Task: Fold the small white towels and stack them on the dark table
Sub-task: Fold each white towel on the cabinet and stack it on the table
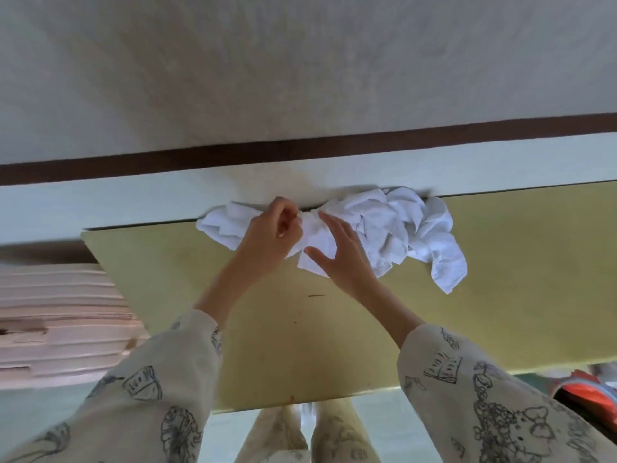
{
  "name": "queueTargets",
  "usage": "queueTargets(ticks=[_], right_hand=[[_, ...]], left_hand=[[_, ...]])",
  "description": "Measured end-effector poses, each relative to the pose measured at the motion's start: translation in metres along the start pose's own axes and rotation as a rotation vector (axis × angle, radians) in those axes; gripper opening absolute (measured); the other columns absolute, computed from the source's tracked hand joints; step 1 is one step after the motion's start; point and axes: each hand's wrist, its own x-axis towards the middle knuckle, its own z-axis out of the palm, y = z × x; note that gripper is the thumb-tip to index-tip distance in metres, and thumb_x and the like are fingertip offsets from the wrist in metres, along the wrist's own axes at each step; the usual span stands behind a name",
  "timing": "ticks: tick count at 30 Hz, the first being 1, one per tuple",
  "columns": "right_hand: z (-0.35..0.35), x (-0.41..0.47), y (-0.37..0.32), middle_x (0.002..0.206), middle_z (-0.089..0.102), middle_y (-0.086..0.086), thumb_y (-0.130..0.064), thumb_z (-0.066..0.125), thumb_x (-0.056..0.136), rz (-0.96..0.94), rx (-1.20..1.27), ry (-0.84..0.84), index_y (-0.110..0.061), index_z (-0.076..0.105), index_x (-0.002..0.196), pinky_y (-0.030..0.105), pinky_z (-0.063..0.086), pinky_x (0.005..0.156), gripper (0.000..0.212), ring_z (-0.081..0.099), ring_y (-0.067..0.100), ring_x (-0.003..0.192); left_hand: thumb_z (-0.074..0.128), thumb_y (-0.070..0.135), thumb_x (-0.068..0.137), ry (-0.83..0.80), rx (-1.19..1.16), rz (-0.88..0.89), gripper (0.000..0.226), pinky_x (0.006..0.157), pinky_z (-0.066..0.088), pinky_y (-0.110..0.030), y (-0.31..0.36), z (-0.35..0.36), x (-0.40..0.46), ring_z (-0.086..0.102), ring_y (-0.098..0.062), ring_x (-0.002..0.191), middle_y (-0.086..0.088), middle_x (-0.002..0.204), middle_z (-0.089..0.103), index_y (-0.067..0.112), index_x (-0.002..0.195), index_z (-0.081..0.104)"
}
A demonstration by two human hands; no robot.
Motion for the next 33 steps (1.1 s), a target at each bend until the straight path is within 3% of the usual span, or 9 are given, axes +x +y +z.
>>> queueTargets(ticks=[3, 6, 9, 13, 17, 22, 26, 29, 33], right_hand=[[-0.011, -0.001, -0.03, 0.13, 0.053, 0.003, -0.033, 0.056, 0.091, -0.07, -0.077, 0.124, -0.012, 0.053, 0.126, 0.03, 0.032, 0.099, 0.041, 0.045, 0.02, 0.121], [-0.016, -0.013, -0.042, 0.12, 0.059, 0.003, -0.026, 0.053, 0.093, -0.097, -0.098, 0.211, -0.01, 0.061, 0.115, 0.029, 0.032, 0.093, 0.028, 0.049, 0.022, 0.112], [-0.021, -0.026, -0.045, 0.114, 0.06, 0.003, -0.026, 0.051, 0.094, -0.127, -0.145, 0.163, -0.01, 0.061, 0.112, 0.029, 0.032, 0.092, 0.026, 0.049, 0.02, 0.11], [-0.024, -0.041, -0.043, 0.102, 0.064, 0.005, -0.022, 0.044, 0.097, -0.116, -0.179, 0.093, -0.007, 0.059, 0.107, 0.029, 0.039, 0.089, 0.024, 0.054, 0.02, 0.1], [-0.023, -0.049, -0.032, 0.103, 0.065, 0.003, -0.021, 0.042, 0.097, -0.064, -0.292, 0.136, -0.01, 0.064, 0.109, 0.019, 0.031, 0.072, 0.027, 0.054, 0.018, 0.102], [-0.027, -0.051, -0.036, 0.104, 0.068, 0.003, -0.021, 0.042, 0.097, -0.089, -0.283, 0.251, -0.015, 0.064, 0.119, 0.018, 0.037, 0.071, 0.031, 0.059, 0.016, 0.096], [-0.036, -0.049, -0.047, 0.078, 0.067, 0.001, -0.021, 0.044, 0.097, -0.117, -0.228, 0.362, -0.011, 0.068, 0.105, 0.013, 0.034, 0.061, 0.028, 0.057, 0.01, 0.069], [-0.037, -0.051, -0.054, 0.087, 0.065, 0.002, -0.015, 0.045, 0.096, -0.133, -0.184, 0.301, -0.004, 0.062, 0.098, 0.012, 0.038, 0.063, 0.02, 0.056, 0.014, 0.076], [-0.025, -0.056, -0.041, 0.093, 0.059, 0.01, -0.01, 0.045, 0.094, -0.132, -0.317, 0.168, -0.001, 0.063, 0.097, 0.024, 0.041, 0.071, 0.02, 0.056, 0.023, 0.083]], left_hand=[[0.045, 0.011, 0.093, 0.024, -0.003, 0.084, 0.005, 0.051, 0.038, -0.008, 0.036, -0.03, 0.002, 0.046, 0.001, 0.054, 0.007, 0.066, 0.047, 0.016, 0.092, 0.043], [0.039, 0.012, 0.095, 0.056, -0.06, 0.096, 0.003, 0.043, 0.029, -0.01, 0.053, -0.047, -0.009, 0.035, -0.001, 0.044, 0.002, 0.06, 0.038, 0.014, 0.093, 0.041], [0.038, 0.016, 0.097, 0.036, -0.139, 0.055, 0.005, 0.043, 0.029, -0.011, 0.057, -0.057, -0.024, 0.034, -0.003, 0.049, -0.002, 0.065, 0.04, 0.012, 0.097, 0.041], [0.051, 0.029, 0.093, -0.01, -0.011, 0.017, 0.022, 0.061, 0.041, -0.018, 0.059, -0.066, -0.037, 0.048, -0.006, 0.073, 0.009, 0.085, 0.048, 0.019, 0.111, 0.045], [0.042, 0.021, 0.097, -0.063, 0.032, 0.013, 0.024, 0.074, 0.042, -0.024, 0.062, -0.077, -0.047, 0.051, -0.013, 0.093, 0.003, 0.106, 0.054, 0.019, 0.117, 0.055], [0.034, 0.024, 0.099, -0.028, 0.032, -0.016, 0.033, 0.079, 0.047, -0.031, 0.058, -0.087, -0.055, 0.056, -0.022, 0.092, -0.008, 0.101, 0.061, 0.018, 0.106, 0.066], [0.042, 0.024, 0.097, 0.089, -0.01, 0.019, 0.027, 0.068, 0.043, -0.026, 0.05, -0.1, -0.057, 0.055, -0.019, 0.08, -0.004, 0.089, 0.063, 0.017, 0.098, 0.068], [0.044, 0.026, 0.096, 0.156, -0.03, 0.019, 0.026, 0.064, 0.038, -0.026, 0.045, -0.107, -0.058, 0.05, -0.017, 0.073, -0.005, 0.08, 0.058, 0.011, 0.093, 0.064], [0.042, 0.028, 0.097, 0.154, -0.099, 0.035, 0.028, 0.064, 0.038, -0.026, 0.037, -0.112, -0.06, 0.049, -0.018, 0.072, -0.011, 0.083, 0.059, 0.012, 0.093, 0.065]])
